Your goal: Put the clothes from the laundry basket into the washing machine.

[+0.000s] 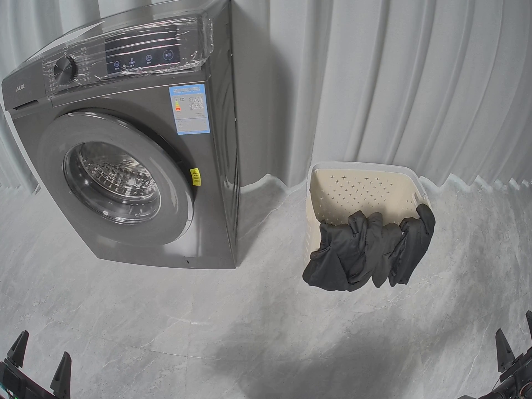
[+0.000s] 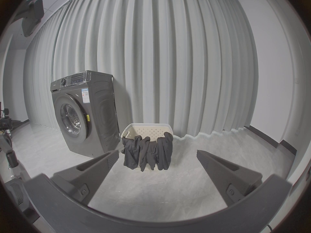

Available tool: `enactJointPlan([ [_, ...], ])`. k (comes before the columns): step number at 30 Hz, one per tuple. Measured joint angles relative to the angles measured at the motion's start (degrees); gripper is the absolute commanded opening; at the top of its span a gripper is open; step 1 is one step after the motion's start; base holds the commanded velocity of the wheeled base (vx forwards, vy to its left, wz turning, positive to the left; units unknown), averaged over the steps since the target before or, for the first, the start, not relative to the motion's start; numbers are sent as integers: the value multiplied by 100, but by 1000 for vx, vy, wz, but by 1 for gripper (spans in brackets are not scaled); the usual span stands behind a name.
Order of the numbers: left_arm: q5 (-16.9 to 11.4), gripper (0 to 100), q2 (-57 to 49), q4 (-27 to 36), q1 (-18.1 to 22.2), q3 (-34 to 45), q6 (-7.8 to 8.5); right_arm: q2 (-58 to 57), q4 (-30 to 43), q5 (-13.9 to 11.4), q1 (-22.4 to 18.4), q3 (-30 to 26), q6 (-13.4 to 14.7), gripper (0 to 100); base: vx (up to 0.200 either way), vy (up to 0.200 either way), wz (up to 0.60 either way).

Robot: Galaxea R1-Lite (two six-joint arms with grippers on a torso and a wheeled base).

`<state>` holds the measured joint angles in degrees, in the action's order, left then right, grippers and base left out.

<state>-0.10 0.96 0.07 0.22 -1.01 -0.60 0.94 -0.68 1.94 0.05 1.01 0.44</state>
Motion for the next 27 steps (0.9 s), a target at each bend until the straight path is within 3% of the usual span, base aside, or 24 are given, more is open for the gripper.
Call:
enactJointPlan([
  [15,0,100,0,0,2,0,6,0,0,0,0,0,0,100,0,-200,0],
  [27,0,100,0,-7,5,0,-5,0,2,-2,-2,0,0,100,0,0,0],
])
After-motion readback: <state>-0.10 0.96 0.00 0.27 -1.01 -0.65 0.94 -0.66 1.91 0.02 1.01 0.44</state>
